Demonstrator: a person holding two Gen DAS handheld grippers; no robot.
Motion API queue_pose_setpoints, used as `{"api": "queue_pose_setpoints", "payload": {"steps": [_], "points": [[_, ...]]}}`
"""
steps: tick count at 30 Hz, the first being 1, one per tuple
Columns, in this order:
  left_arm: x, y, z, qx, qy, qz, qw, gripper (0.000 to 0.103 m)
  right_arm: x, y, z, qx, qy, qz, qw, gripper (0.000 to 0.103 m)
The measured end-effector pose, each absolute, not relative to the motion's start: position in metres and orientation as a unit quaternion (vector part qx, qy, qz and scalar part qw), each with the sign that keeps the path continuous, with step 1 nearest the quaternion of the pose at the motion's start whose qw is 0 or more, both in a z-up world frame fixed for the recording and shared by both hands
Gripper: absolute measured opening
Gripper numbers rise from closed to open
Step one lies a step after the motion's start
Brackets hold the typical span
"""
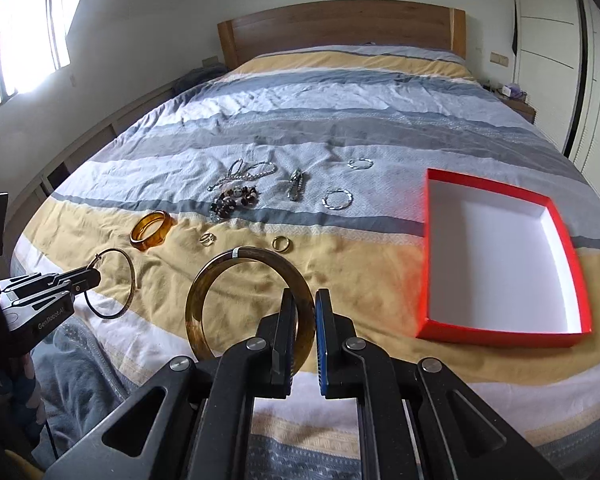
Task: Organize jewelry
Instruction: 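Carry the dark bangle and silver hoop over the red box with both grippers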
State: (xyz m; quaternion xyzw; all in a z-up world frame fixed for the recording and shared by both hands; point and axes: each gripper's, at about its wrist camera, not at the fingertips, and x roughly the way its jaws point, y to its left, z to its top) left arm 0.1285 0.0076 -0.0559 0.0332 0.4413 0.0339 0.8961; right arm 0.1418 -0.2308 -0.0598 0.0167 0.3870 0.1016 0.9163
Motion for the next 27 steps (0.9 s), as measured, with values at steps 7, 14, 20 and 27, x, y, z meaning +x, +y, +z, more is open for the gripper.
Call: {"api": "queue_pose_setpoints", "payload": {"steps": [7, 14, 20, 27], "points": [[0.142, -0.069, -0.033, 0.052, 0.436, -0.048, 0.897, 0.005, 0.124, -0.311, -0.042, 0.044, 0.374, 0.038, 0.926, 0.009], [0.198, -0.185, -0.021, 0.095, 0.415, -0.143, 0.894, 0.005, 0.169, -0.397, -0.025, 0.041, 0.373, -0.003, 0.927, 0.009], [0.263, -0.271, -0.043, 0.127, 0.425, -0.186, 0.877, 0.005, 0.228, -0.443, -0.038, 0.022, 0.394, -0.011, 0.919, 0.009], [0.312, -0.319, -0.088, 0.167, 0.453, -0.17, 0.859, 0.005, 0.296, -0.476, -0.076, -0.01, 0.433, -0.02, 0.901, 0.009]]}}
